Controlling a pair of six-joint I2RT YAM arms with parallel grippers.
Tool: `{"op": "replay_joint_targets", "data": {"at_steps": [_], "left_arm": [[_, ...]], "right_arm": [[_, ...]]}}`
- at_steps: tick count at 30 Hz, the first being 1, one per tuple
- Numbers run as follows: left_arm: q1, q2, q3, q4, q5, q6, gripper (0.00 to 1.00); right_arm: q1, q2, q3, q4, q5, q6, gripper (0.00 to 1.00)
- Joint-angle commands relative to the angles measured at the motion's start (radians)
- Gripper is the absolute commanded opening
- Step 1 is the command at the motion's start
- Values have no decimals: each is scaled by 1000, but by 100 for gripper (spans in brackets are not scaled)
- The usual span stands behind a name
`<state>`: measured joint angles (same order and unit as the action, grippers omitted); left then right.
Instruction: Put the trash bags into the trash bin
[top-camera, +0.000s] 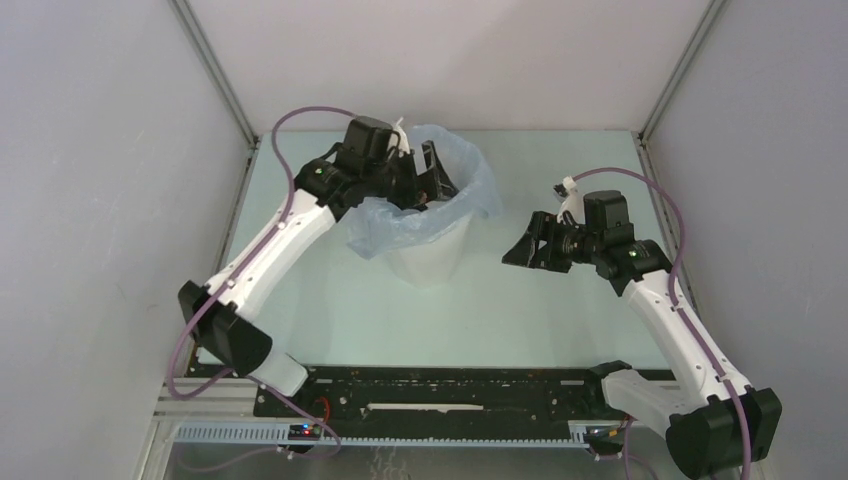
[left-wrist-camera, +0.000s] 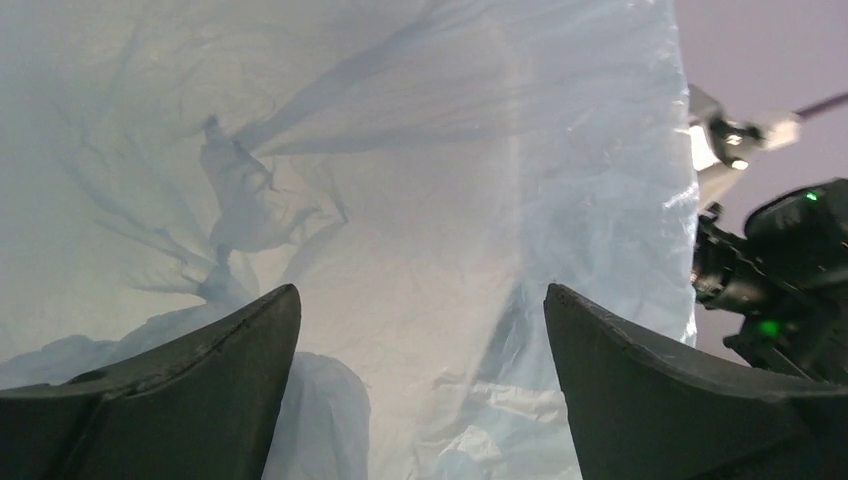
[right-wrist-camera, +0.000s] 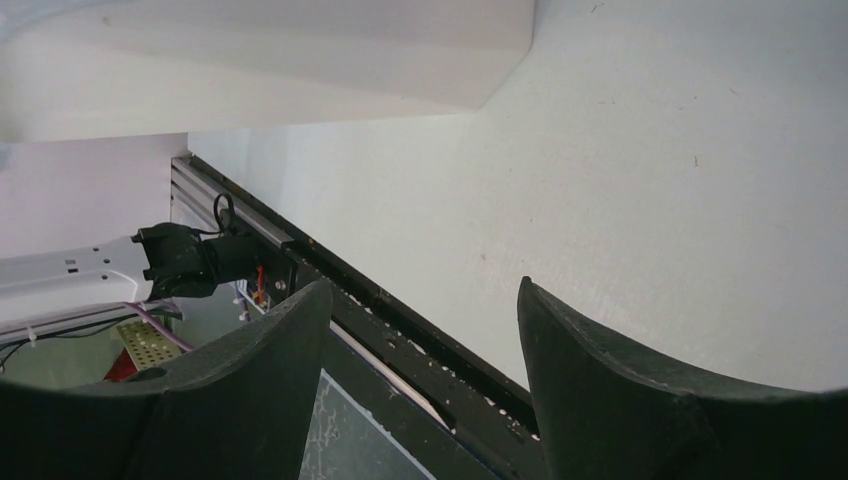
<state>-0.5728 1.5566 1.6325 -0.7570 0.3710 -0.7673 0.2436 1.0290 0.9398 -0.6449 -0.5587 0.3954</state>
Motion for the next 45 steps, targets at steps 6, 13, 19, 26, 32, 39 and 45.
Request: {"op": "replay_joint_targets", "data": {"at_steps": [6, 13, 19, 26, 32, 39, 45], "left_arm": [[1, -168, -61, 199, -204, 254, 90], [3, -94, -17, 80, -134, 73, 84], [11, -110, -14, 62, -81, -141, 73], [-22, -64, 57, -81, -250, 71, 80], [-55, -124, 42, -6, -297, 218, 81], [-55, -150, -2, 94, -261, 166, 78], [-43, -132, 41, 83, -188, 60, 84]], "right_arm": [[6, 4, 38, 49, -21, 22, 77], [4, -4, 40, 56, -20, 31, 77], [3, -29, 42, 219, -101, 192, 77], [0, -50, 160, 289, 4, 285, 78], [34, 26, 293, 338, 67, 337, 77], [169, 137, 397, 269, 269, 326, 77], [357, 189, 405, 189, 627, 148, 78]]}}
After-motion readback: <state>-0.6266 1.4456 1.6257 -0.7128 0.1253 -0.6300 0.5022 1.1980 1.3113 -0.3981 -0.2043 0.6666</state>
